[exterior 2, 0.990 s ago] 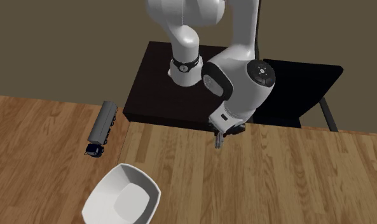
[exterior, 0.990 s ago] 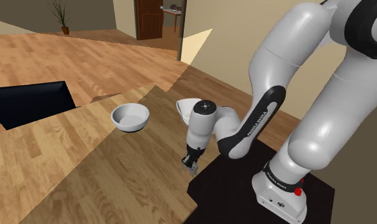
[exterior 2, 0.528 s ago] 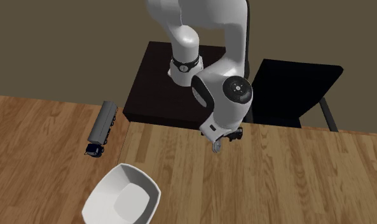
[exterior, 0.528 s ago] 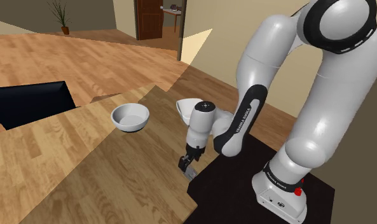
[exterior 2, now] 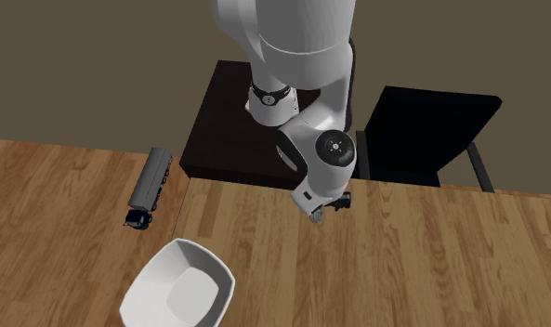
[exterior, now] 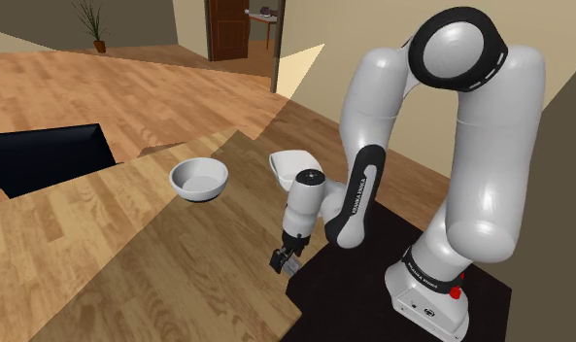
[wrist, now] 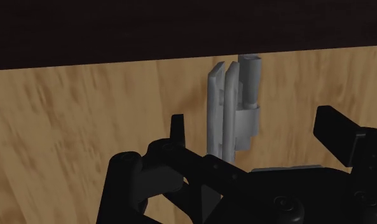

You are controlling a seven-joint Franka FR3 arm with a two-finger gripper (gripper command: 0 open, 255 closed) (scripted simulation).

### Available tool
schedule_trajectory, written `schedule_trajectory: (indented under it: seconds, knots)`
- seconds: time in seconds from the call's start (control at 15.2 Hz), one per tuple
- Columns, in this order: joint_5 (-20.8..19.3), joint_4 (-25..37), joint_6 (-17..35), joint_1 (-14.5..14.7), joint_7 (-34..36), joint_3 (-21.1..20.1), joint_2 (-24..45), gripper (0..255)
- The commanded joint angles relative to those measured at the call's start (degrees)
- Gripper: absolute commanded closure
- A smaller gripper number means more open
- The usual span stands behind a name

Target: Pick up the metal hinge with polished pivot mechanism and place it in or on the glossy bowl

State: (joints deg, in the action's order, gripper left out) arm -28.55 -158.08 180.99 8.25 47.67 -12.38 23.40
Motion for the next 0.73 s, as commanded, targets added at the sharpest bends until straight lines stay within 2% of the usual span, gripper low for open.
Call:
schedule_trajectory:
  seconds: [0.0, 0.46, 0.53, 0.66]
  knots:
    - [-0.17, 0.45, 0.69, 1.34, 0.17, 1.35, 0.94, 0]
    - [-0.15, 0.45, 0.68, 1.33, 0.16, 1.33, 0.93, 0]
    - [-0.15, 0.45, 0.68, 1.33, 0.16, 1.33, 0.93, 255]
    - [-0.15, 0.45, 0.68, 1.33, 0.16, 1.33, 0.93, 255]
